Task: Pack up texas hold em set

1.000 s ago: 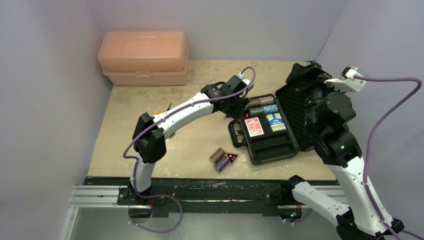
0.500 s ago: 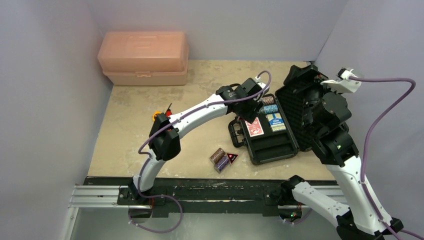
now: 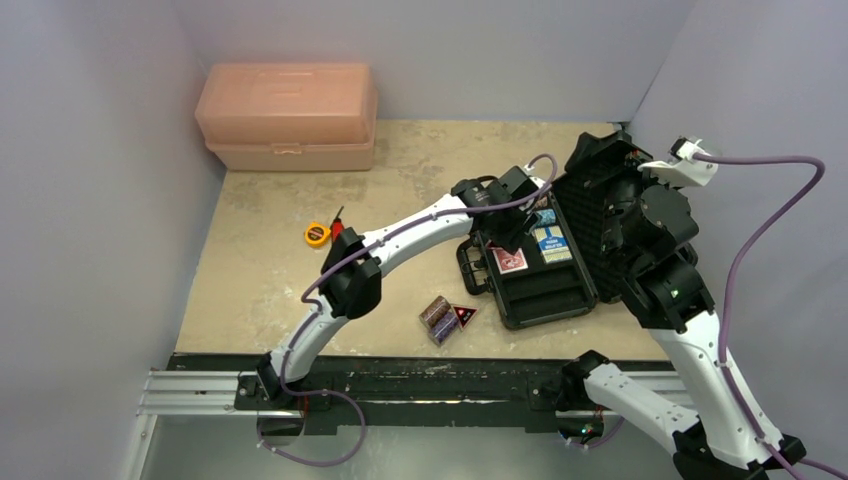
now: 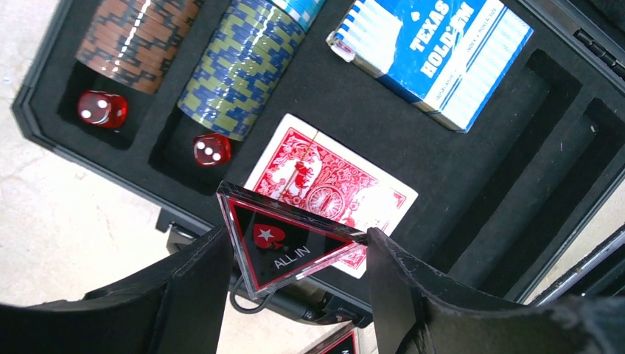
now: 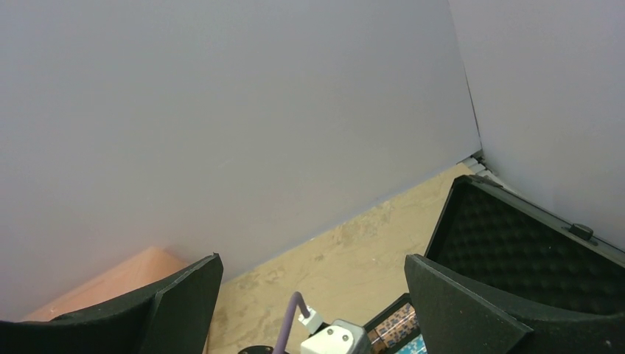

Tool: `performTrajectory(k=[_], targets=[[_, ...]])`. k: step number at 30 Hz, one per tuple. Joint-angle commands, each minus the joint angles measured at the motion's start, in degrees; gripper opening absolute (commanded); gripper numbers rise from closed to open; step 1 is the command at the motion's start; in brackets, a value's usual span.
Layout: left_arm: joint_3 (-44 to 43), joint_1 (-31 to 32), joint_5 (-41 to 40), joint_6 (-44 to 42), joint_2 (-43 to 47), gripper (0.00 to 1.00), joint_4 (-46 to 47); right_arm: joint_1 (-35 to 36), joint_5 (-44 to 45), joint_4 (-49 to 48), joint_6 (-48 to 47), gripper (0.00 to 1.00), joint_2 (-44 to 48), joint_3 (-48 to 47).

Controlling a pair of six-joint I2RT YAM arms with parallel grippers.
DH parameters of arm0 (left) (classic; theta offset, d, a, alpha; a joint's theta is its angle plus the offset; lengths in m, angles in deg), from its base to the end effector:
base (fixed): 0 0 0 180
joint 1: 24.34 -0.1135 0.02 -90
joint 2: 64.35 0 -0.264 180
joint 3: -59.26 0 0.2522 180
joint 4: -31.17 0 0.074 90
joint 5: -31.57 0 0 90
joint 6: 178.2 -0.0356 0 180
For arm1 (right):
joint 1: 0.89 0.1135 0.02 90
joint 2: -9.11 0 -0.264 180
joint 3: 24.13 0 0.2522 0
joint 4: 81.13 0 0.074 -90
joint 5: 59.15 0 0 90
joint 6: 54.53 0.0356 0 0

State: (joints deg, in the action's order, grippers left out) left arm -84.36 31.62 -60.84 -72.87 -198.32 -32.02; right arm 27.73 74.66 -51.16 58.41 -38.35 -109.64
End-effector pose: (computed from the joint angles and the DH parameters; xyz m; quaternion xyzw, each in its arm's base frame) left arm 0.2907 -0.4276 0.2577 0.3235 0.8928 -0.1660 0.2658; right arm 0.1337 0.0449 0.4775 0.2512 0.6214 0.0845 0.7373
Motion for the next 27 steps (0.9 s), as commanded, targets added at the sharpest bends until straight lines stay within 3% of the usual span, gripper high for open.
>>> performTrajectory(k=[1, 27], targets=[[-4.2, 0.8, 1.2, -0.1, -1.4, 0.00, 0.3, 0.4, -0.3, -1.8, -0.4, 0.99, 0.8, 0.5], [-6.2, 2.0, 2.2, 2.4, -5.3, 0.00, 2.8, 0.4, -0.7, -3.0, -1.1, 0.99, 1.1, 1.9]])
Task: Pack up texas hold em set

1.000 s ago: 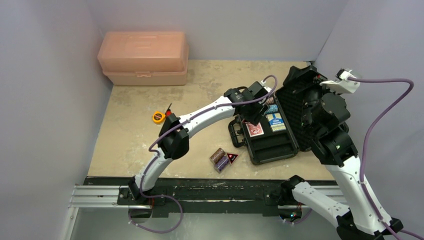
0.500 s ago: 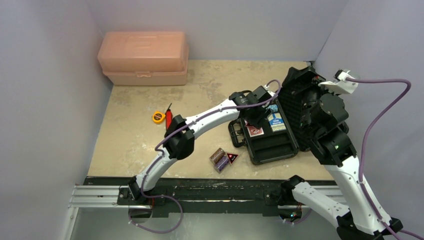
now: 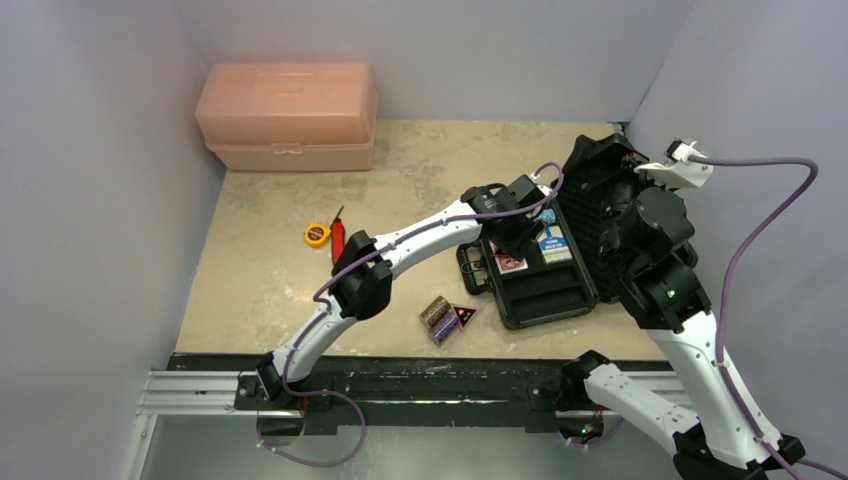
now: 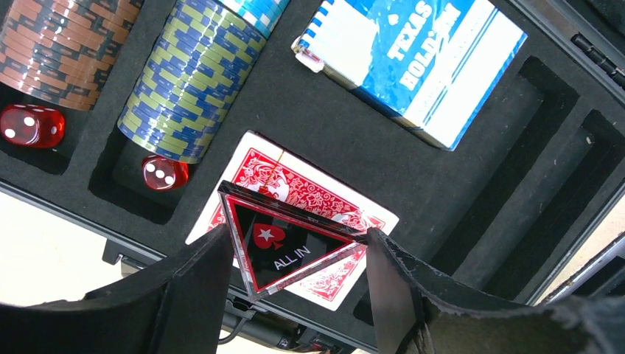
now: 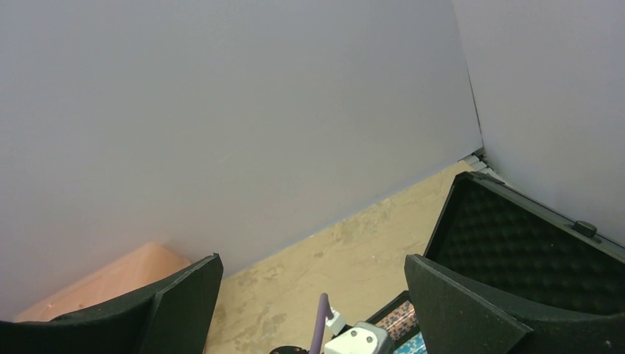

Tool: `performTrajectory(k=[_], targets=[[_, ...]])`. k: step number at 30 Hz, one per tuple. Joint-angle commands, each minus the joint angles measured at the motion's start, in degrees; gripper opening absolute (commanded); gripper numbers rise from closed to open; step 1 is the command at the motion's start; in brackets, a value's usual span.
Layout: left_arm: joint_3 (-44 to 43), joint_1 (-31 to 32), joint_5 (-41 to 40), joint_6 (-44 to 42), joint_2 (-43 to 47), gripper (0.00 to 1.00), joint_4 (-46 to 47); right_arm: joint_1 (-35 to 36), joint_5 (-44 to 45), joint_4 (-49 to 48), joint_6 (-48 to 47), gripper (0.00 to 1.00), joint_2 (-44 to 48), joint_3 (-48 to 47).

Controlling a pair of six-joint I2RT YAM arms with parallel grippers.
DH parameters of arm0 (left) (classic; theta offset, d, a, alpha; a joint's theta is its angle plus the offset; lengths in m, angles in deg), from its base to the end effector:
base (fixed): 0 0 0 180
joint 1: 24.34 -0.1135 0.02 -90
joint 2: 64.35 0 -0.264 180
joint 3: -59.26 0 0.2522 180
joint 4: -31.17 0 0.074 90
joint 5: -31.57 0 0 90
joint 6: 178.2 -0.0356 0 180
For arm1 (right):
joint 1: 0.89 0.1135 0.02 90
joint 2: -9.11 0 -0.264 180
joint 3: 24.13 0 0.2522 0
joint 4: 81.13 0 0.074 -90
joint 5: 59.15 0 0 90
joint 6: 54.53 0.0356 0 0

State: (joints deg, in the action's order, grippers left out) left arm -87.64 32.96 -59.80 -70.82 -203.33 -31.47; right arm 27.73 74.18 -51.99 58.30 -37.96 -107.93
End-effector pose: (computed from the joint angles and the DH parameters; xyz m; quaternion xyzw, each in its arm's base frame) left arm 0.2883 -0.4475 0.2321 0.3219 0.8969 -0.1747 0.2478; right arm 0.1358 0.0463 0.4708 0.2465 0.6255 0.0844 0.7355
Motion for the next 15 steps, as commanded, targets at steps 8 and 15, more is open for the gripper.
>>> performTrajectory(k=[8, 15], targets=[[-3.0, 1.1, 1.1, -0.3, -0.7, 0.00, 2.7, 0.4, -0.4, -2.3, -1.1, 0.99, 0.7, 0.3], [-2.9, 1.2, 0.8, -1.0, -1.3, 0.01, 2.4, 0.4, -0.6, -2.4, -1.2, 0.99, 0.7, 0.4]])
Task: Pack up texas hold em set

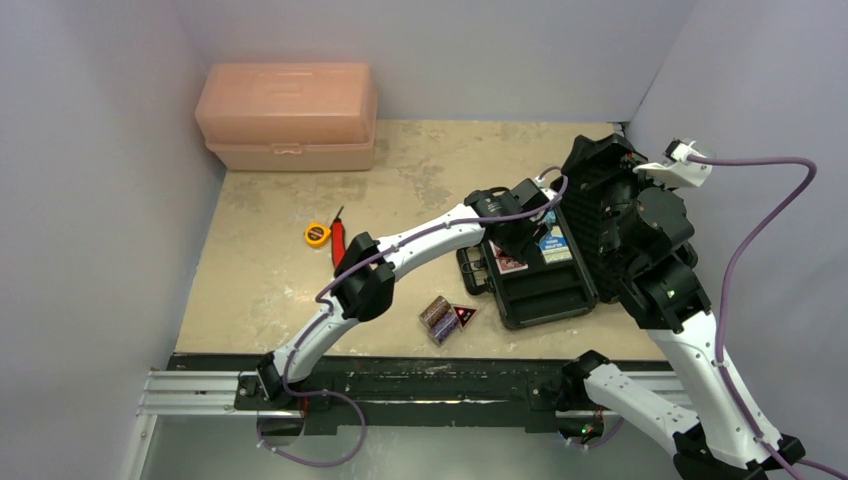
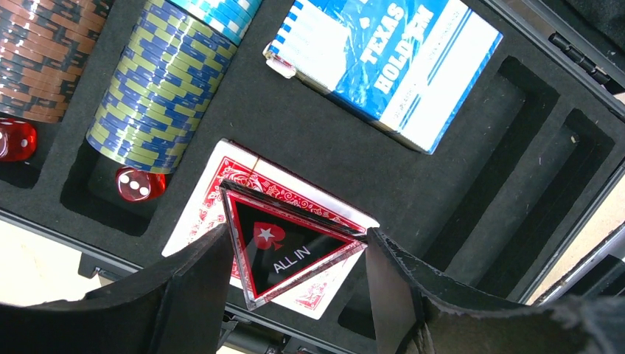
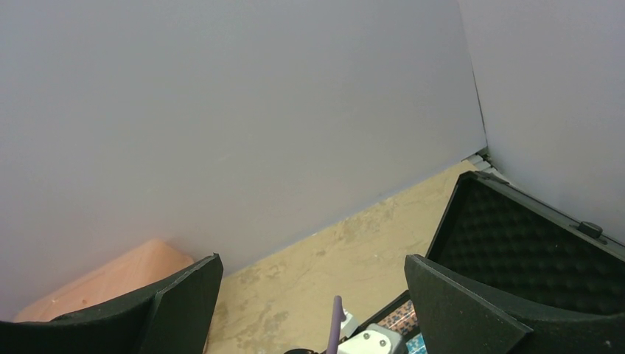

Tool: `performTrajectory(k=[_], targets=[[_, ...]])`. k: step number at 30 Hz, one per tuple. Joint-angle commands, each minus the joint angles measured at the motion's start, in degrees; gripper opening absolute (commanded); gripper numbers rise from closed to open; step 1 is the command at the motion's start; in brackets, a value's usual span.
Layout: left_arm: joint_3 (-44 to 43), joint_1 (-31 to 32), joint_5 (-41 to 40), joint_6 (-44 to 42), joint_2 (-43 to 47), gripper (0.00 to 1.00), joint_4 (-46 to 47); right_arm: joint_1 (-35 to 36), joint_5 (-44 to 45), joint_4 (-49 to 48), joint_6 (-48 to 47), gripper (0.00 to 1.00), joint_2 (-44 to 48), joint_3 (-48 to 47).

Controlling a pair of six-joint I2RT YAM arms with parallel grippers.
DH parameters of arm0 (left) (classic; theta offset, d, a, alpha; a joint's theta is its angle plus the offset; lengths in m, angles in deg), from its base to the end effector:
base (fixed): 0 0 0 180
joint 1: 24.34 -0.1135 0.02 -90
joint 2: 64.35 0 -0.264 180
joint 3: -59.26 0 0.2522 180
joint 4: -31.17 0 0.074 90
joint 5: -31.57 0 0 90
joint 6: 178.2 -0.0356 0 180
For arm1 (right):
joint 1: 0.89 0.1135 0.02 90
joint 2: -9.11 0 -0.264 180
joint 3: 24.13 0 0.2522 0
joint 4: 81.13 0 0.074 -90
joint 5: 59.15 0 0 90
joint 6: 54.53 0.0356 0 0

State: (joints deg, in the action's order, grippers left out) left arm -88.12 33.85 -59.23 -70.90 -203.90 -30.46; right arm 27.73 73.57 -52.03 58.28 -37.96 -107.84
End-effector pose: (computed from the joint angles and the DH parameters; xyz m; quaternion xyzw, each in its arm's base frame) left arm 0.2827 -0.4548 0.2307 0.3300 0.8914 -0.1849 0.2497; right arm 0.1361 0.0467 0.4704 0.2425 0.6269 0.0876 0.7352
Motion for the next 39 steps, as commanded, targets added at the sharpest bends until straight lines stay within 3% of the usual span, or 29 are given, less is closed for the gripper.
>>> performTrajectory(k=[1, 6, 10, 20, 23, 29, 39], targets=[[-2.4, 0.3, 0.1, -0.9, -0.8, 0.01, 1.3, 0.4, 0.0, -2.3, -1.2, 0.99, 0.6, 0.3], [-2.2, 0.3, -0.9, -1.4, -0.7, 0.07, 1.1, 0.4, -0.4, -2.5, -1.1, 0.99, 0.3, 0.3], [-1.6, 0.3, -1.2, -1.8, -0.2, 0.19, 1.1, 0.4, -0.6, -2.5, -1.0, 0.99, 0.1, 0.3], [0.3, 0.4, -1.1, -2.6, 2.0, 0.66, 2.5, 0.3, -1.1, -2.3, -0.6, 0.99, -0.8, -0.3], [1.2, 0.4, -0.9, -2.8, 3.2, 0.74, 3.1, 0.4, -1.1, -2.2, -0.5, 0.99, -0.9, -0.3], [3.5, 0.3, -1.1, -3.0, 6.5, 0.79, 3.5, 0.4, -1.5, -1.9, 0.1, 0.99, -1.3, -0.5], [14.3, 0.4, -4.6, -1.8, 17.3, 0.80, 5.5, 0.4, -2.5, -0.9, 1.0, 0.99, -1.5, -0.5]])
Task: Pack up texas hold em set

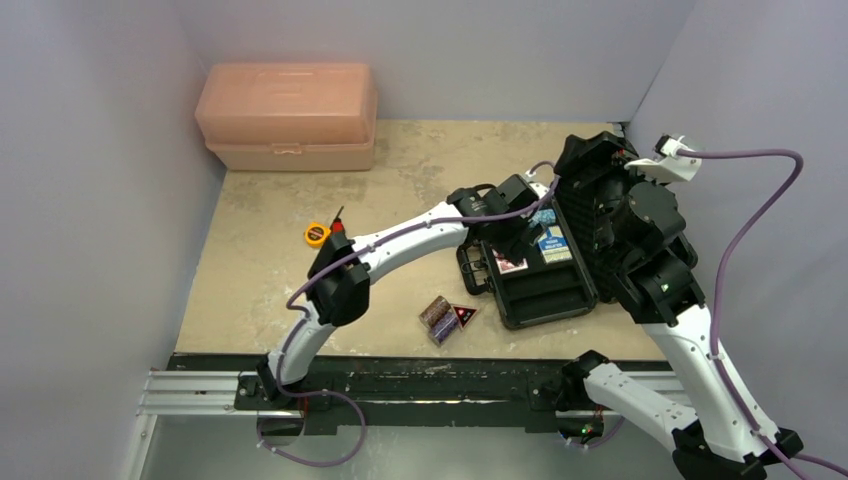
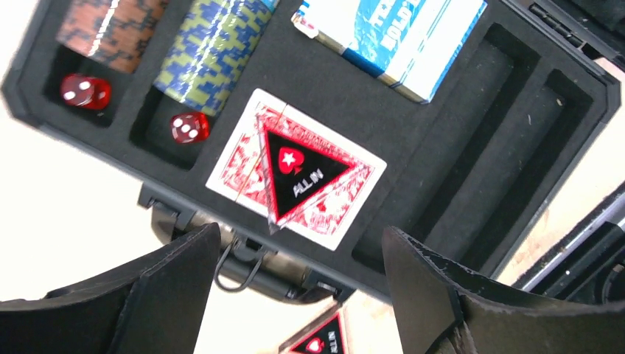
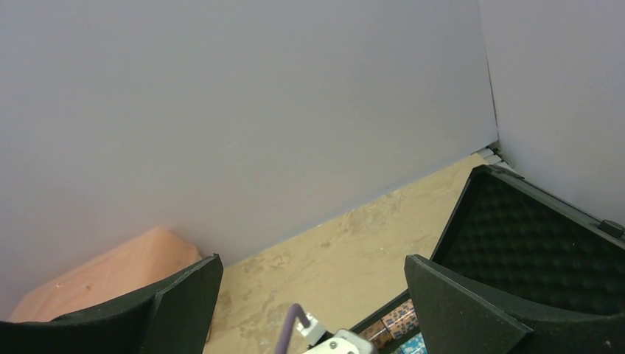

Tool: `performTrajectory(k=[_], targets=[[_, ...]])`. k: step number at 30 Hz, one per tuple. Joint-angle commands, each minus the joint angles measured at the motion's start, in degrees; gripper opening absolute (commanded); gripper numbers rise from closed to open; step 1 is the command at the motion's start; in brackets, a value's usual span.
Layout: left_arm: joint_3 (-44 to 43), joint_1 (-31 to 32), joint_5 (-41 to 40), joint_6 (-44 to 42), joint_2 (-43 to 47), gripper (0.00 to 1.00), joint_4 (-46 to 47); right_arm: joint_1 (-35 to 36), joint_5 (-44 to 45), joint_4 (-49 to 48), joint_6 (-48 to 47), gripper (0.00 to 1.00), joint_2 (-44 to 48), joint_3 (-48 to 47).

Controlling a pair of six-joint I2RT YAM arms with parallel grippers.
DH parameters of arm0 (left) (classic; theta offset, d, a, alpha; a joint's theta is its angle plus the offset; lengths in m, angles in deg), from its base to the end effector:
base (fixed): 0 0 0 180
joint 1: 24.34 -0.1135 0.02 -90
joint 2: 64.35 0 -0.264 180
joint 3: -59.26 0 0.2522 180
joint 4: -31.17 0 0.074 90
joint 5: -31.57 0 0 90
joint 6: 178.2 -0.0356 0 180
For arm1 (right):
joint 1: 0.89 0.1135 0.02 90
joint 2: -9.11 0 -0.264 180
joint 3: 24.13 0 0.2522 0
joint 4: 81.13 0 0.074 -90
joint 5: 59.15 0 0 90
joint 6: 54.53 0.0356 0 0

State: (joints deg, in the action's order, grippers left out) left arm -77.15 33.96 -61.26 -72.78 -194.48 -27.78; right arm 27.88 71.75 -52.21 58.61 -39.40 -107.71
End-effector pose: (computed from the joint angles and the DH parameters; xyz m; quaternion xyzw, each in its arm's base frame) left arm 0.2681 -0.4307 0.2558 0.3388 0.8845 -0.1732 0.2700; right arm 0.1443 0.0527 0.4670 0.2289 0.6381 0.0952 0.7290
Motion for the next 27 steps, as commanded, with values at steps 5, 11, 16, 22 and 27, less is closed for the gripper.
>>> performTrajectory(k=[5, 11, 16, 22, 27], targets=[[13.1, 0.3, -5.0, 0.4, 14.5, 0.80, 4.9, 0.2, -1.1, 0.0, 0.9, 0.99, -1.5, -1.0], [26.8, 0.3, -9.2, 0.2, 22.8, 0.80, 5.9, 0.2, -3.6, 2.1, 1.7, 0.99, -3.4, -0.7], [36.5, 0.2, -9.3, -0.6, 29.4, 0.81, 6.2, 0.2, -5.0, 5.3, 3.4, 0.99, -4.3, 0.2], [45.5, 0.3, -10.9, 1.1, 35.1, 0.81, 6.7, 0.2, -8.1, 8.6, 4.8, 0.99, -4.9, 0.4], [50.3, 0.3, -11.4, 2.0, 38.9, 0.83, 7.3, 0.2, -13.1, 12.2, 5.7, 0.99, -6.5, -0.1]])
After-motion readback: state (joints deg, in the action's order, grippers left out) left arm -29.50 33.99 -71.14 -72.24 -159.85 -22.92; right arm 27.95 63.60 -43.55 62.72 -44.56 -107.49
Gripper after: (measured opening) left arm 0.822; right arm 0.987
